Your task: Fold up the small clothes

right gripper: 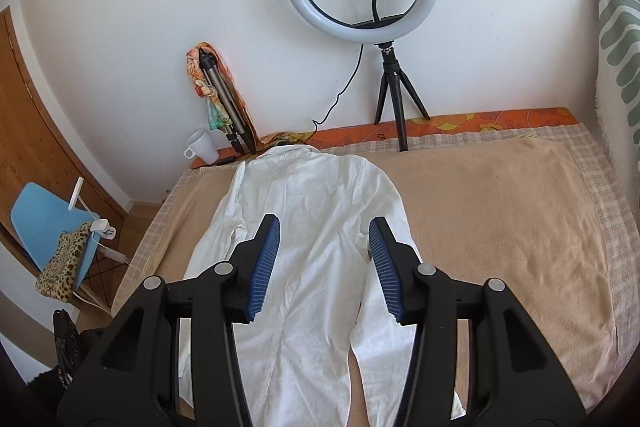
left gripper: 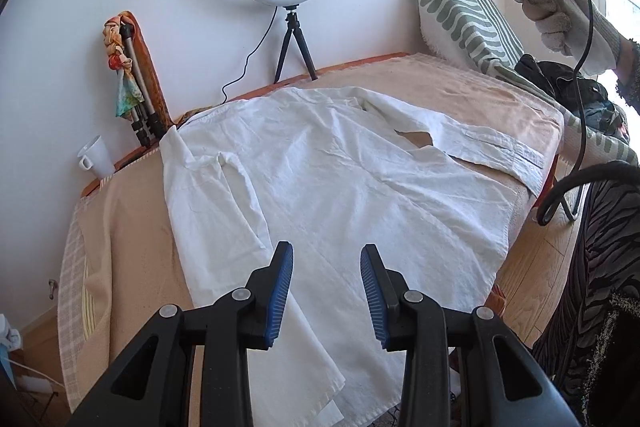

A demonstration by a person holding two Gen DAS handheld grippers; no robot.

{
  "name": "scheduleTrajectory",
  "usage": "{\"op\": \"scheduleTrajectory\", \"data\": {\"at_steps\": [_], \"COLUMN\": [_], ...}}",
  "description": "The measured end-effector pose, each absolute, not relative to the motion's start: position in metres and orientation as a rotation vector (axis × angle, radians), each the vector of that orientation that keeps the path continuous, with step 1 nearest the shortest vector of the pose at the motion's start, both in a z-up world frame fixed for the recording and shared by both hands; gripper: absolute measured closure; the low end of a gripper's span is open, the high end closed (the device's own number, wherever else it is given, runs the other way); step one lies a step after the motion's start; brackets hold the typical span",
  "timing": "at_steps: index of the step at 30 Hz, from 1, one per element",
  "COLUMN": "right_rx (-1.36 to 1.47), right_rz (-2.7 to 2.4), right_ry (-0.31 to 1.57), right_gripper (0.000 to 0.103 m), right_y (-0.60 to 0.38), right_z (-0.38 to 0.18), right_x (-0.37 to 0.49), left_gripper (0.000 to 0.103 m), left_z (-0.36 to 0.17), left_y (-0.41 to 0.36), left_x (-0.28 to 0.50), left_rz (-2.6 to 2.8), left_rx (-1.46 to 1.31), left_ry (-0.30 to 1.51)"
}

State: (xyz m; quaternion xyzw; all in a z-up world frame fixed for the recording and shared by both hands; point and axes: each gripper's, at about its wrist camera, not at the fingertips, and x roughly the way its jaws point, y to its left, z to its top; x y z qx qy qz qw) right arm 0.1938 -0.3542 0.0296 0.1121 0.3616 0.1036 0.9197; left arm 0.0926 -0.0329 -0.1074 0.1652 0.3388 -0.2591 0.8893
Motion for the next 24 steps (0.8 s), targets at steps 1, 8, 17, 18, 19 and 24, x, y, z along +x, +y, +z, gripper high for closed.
{"op": "scheduleTrajectory", "data": {"at_steps": [1, 8, 17, 18, 19, 24], "right_rx": [0.235, 0.288, 0.28, 0.289, 0.3, 0.344], "right_rz": [0.19, 0.12, 0.117, 0.111, 0.105, 0.11], "right_ry": [0.738, 0.718, 0.761, 0.757, 0.756, 0.865], "right_gripper": [0.054, 0.053, 0.036, 0.035, 0.033, 0.031], "right_y": [-0.366, -0.43, -0.461, -0.465, -0.47, -0.483], "right_z": [0.032, 0.036, -0.011, -0.016, -0.021, -0.064], "right_x": [0.187, 0.136, 0.084, 0.08, 0.078, 0.075], "left_gripper": [0.067, 0.065, 0.065, 0.065, 0.065, 0.065], "left_z": [-0.108, -0.11, -0.119, -0.12, -0.121, -0.123], "left_y": [-0.038, -0.06, -0.14, -0.152, -0.164, -0.212], "left_x": [0.089, 0.092, 0.089, 0.089, 0.089, 0.089], "left_rz": [-0.532, -0.518, -0.655, -0.676, -0.697, -0.78], "left_rx": [0.394, 0.408, 0.279, 0.273, 0.265, 0.249], "left_ry": [0.679, 0.667, 0.641, 0.642, 0.644, 0.648]}}
